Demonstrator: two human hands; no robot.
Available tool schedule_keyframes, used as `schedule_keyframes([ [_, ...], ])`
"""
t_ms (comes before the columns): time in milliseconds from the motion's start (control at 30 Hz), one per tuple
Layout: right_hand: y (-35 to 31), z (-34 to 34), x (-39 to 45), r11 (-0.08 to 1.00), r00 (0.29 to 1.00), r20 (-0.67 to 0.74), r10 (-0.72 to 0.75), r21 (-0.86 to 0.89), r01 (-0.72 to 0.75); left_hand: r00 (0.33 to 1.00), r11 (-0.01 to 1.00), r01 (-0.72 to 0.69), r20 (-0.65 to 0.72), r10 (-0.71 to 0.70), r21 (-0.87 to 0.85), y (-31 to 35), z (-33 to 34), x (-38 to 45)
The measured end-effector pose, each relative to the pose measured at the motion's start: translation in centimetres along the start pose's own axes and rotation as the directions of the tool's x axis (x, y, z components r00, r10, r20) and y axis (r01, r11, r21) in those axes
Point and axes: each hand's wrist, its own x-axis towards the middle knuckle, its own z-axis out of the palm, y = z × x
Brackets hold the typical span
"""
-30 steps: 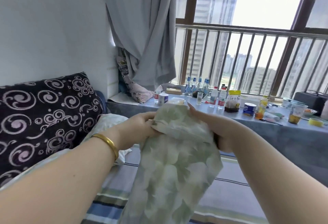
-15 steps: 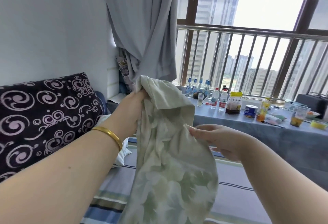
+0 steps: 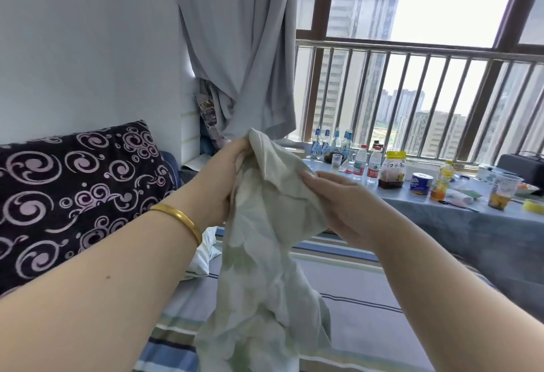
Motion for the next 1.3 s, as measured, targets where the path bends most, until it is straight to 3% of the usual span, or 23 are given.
schedule_keyframes([
  [67,-0.6,0.3,0.2,0.985,0.998,-0.063,0.031,0.17,-0.02,0.99,0.991,0.024,-0.138,-0.006,0.131,-0.3,-0.5,0.1],
  [133,-0.7,0.8,0.4,0.975,0.994,-0.082,0.072,0.217,-0.052,0.969,0.97,0.048,-0.248,0.013,0.239,-0.8,-0.6,0.5],
  [300,0.3,1.0,-0.2,0.992,0.982,0.182,0.055,0.104,-0.075,0.934,0.905,0.097,-0.352,0.061,0.414,-1.0,-0.8,0.8],
  [367,0.7,0.9,-0.2,0.995,0.99,0.131,0.058,0.077,-0.068,0.917,0.923,0.094,-0.393,0.066,0.374,-0.8,-1.1,0.7],
  [500,0.8,0.6,0.4,0.983,0.989,-0.113,0.096,0.165,-0.076,0.916,0.966,0.073,-0.4,0.034,0.249,-0.7,-1.6,0.4],
  [600,0.7,0.8,0.6,0.947,0.981,-0.12,0.153,0.3,-0.111,0.902,0.96,0.069,-0.429,0.056,0.271,-0.8,-1.4,0.4],
  [733,0.5,1.3,0.9,0.889,0.969,-0.111,0.222,0.431,-0.154,0.9,0.816,0.129,-0.412,0.141,0.563,-1.6,-0.9,0.5],
  [800,0.3,1.5,1.2,0.886,0.959,-0.162,0.232,0.441,-0.14,0.833,0.645,0.202,-0.476,0.282,0.737,-1.9,-0.7,0.4],
  [867,0.2,1.6,1.4,0.903,0.945,-0.237,0.224,0.415,-0.11,0.775,0.587,0.117,-0.443,0.45,0.801,-1.8,-0.2,0.0],
  [967,0.2,1.8,1.8,0.935,0.939,-0.306,0.16,0.352,-0.045,0.893,0.71,-0.053,-0.285,0.349,0.702,-2.1,0.9,-0.8],
  [1033,0.5,1.9,1.8,0.953,0.947,-0.299,0.121,0.301,-0.027,0.936,0.667,-0.043,-0.204,0.288,0.744,-2.6,1.6,-1.2],
  [1133,1.1,1.5,1.7,0.959,0.962,-0.26,0.079,0.285,-0.002,0.928,0.6,-0.077,-0.163,0.334,0.796,-3.4,1.9,-0.7],
  [1300,1.2,1.1,1.4,0.965,0.955,-0.288,0.075,0.261,0.003,0.923,0.766,-0.109,-0.221,0.314,0.634,-3.8,1.5,-0.3],
])
